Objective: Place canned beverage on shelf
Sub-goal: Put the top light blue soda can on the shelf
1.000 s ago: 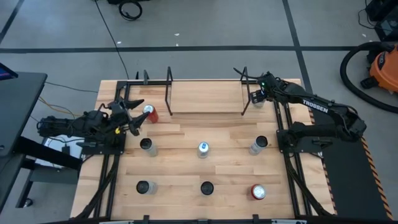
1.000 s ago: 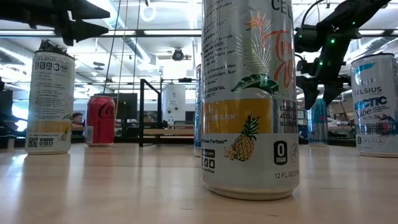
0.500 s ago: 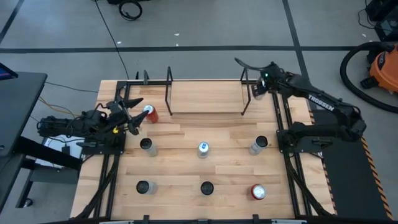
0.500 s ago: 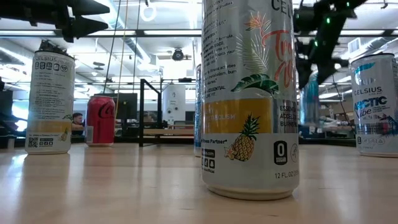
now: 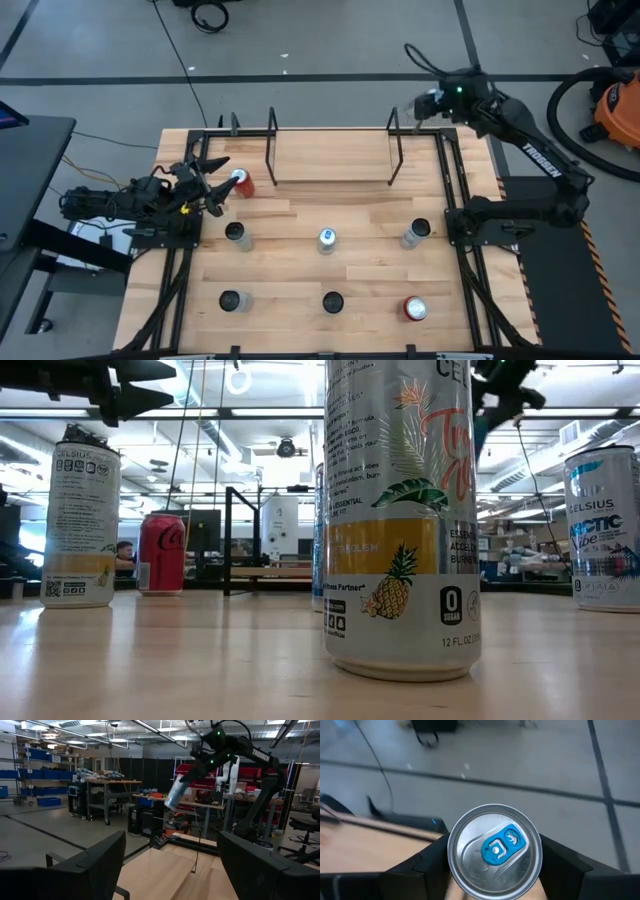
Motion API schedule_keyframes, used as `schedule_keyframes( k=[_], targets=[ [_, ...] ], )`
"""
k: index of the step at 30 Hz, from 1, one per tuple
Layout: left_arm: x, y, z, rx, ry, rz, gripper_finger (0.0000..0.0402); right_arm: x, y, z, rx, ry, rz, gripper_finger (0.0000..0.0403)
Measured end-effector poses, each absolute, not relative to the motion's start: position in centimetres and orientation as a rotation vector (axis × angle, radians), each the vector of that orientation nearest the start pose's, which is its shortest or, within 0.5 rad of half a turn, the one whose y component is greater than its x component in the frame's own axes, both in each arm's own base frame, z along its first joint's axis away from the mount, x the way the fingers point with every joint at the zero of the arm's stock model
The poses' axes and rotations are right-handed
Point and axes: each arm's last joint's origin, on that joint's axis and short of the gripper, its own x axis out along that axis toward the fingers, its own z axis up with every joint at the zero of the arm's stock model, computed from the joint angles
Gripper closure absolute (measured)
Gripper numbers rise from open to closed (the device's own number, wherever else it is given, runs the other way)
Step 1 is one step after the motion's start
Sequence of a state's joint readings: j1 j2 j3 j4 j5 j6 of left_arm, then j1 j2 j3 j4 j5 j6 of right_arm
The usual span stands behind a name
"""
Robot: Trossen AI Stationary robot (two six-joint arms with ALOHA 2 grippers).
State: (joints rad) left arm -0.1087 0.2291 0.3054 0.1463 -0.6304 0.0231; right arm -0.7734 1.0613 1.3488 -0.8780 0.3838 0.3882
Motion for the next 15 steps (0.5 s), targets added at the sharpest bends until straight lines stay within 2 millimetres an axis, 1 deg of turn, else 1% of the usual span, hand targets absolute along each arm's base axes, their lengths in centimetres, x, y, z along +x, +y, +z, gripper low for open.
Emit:
schedule_keyframes(
  k=[4,7,11,15],
  targets=[
    [9.3,0.7,26.2,-0.06,-0.204,0.522,0.0086,13.6,-14.0,42.0,0.444,0.253,-1.14,0.0153],
    [9.3,0.7,26.2,-0.06,-0.206,0.522,0.0086,15.1,-14.2,42.2,0.446,0.19,-1.107,0.0153],
    [9.3,0.7,26.3,-0.064,-0.215,0.521,0.0086,17.6,-15.0,41.4,0.416,0.219,-1.071,0.0153],
    [9.3,0.7,26.3,-0.064,-0.212,0.521,0.0086,19.4,-15.9,40.1,0.411,0.275,-1.061,0.0153]
  ],
)
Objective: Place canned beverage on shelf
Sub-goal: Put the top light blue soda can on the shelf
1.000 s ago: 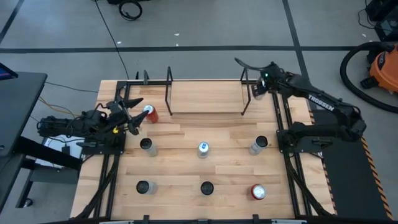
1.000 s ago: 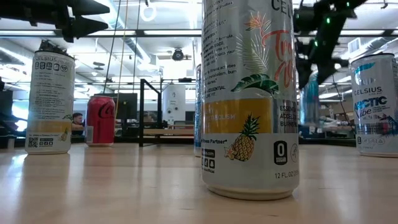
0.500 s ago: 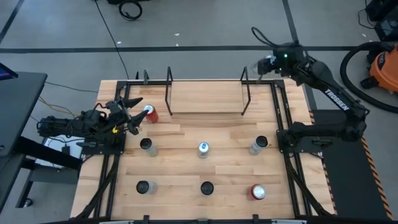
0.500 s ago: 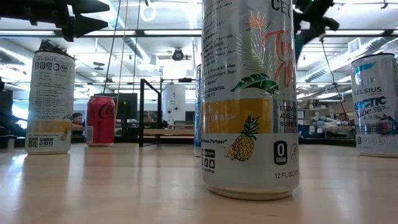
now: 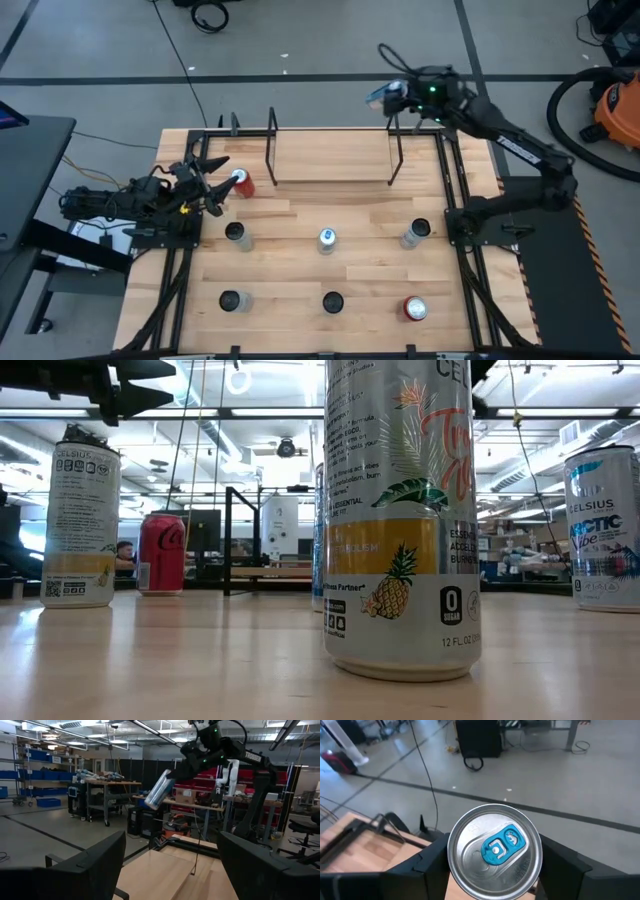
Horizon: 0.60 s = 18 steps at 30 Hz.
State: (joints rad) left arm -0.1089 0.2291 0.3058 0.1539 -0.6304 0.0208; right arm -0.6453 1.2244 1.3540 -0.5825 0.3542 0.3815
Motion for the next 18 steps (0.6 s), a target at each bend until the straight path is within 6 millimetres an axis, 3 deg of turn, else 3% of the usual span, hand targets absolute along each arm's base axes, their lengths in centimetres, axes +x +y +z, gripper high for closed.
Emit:
schedule_keyframes(
  k=[8,18],
  targets=[
    [9.3,0.7,26.2,-0.06,-0.202,0.522,0.0086,21.7,-17.8,37.5,0.422,0.403,-1.095,0.0153],
    [9.3,0.7,26.2,-0.061,-0.202,0.521,0.0086,24.8,-19.9,36.1,0.421,0.682,-1.108,0.0151]
  ],
)
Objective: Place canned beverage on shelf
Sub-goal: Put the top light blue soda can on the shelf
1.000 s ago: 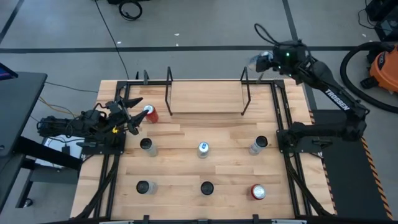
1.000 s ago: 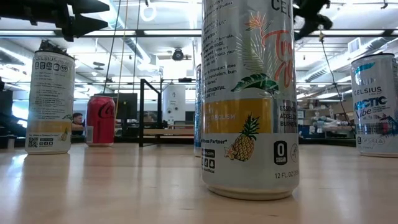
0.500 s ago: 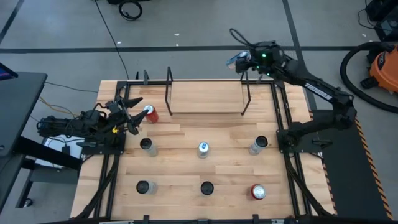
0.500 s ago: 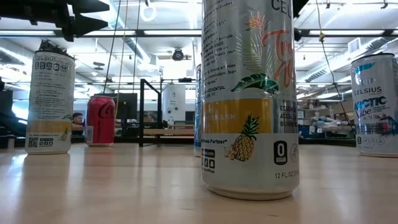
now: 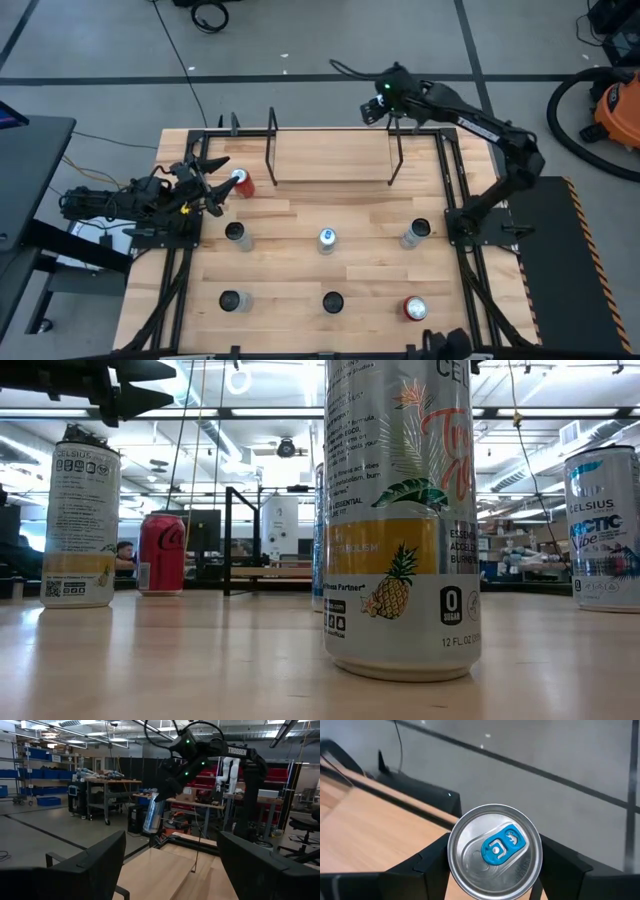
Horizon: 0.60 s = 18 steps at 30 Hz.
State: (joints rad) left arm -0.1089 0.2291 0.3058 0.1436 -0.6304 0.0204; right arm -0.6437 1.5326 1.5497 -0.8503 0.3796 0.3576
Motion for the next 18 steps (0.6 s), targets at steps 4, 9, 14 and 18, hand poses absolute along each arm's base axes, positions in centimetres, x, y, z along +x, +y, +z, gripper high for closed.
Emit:
schedule_keyframes(
  k=[4,9,14,18],
  targets=[
    [9.3,0.7,26.1,-0.065,-0.197,0.521,0.0086,25.4,-20.3,34.4,0.434,0.789,-1.1,0.0151],
    [9.4,0.7,25.7,-0.055,-0.157,0.521,0.0086,25.8,-20.7,32.9,0.463,0.82,-1.12,0.0151],
    [9.4,0.7,25.6,-0.1,-0.158,0.518,0.0086,26.2,-20.5,31.7,0.476,0.826,-1.147,0.0151],
    [9.4,0.7,25.6,-0.126,-0.159,0.516,0.0086,26.3,-20.1,31.1,0.503,0.795,-1.232,0.0151]
  ],
)
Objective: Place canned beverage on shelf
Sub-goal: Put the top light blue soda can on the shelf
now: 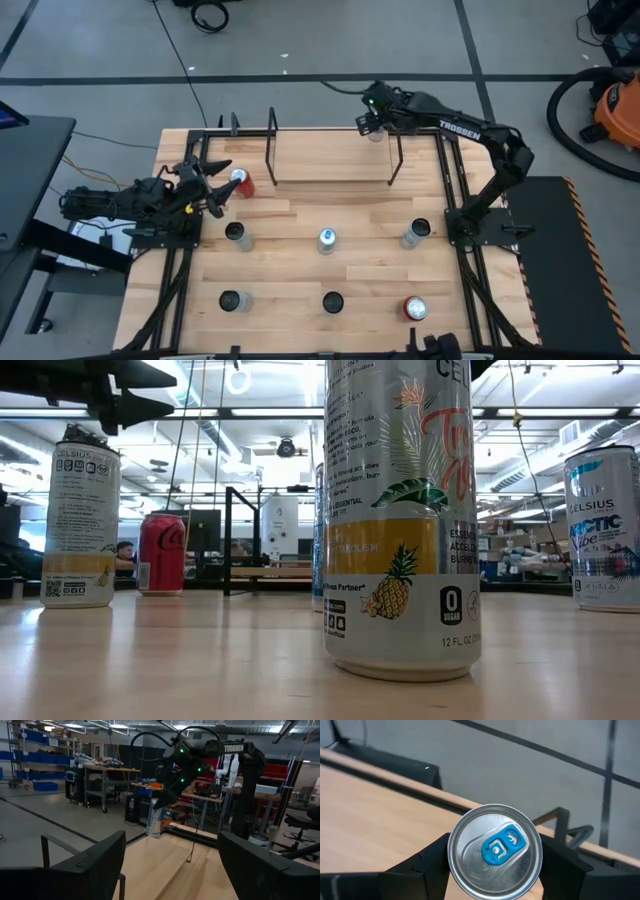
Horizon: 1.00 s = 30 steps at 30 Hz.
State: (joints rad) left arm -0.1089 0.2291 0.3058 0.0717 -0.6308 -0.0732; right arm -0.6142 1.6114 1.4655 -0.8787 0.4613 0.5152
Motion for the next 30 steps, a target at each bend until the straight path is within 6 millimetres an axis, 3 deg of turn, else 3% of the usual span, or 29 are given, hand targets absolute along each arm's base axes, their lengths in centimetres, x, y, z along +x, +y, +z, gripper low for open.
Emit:
schedule_keyframes(
  k=[10,16,30],
  targets=[
    [9.4,0.7,25.5,-0.123,-0.151,0.516,0.0086,26.6,-19.1,29.6,0.605,0.713,-1.359,0.0143],
    [9.3,0.7,25.9,-0.125,-0.19,0.515,0.0086,27.3,-19.3,29.3,0.624,0.675,-1.348,0.0139],
    [9.2,0.7,26.6,-0.104,-0.253,0.519,0.0086,28.4,-20.0,27.3,0.586,0.755,-1.33,0.0137]
  ],
)
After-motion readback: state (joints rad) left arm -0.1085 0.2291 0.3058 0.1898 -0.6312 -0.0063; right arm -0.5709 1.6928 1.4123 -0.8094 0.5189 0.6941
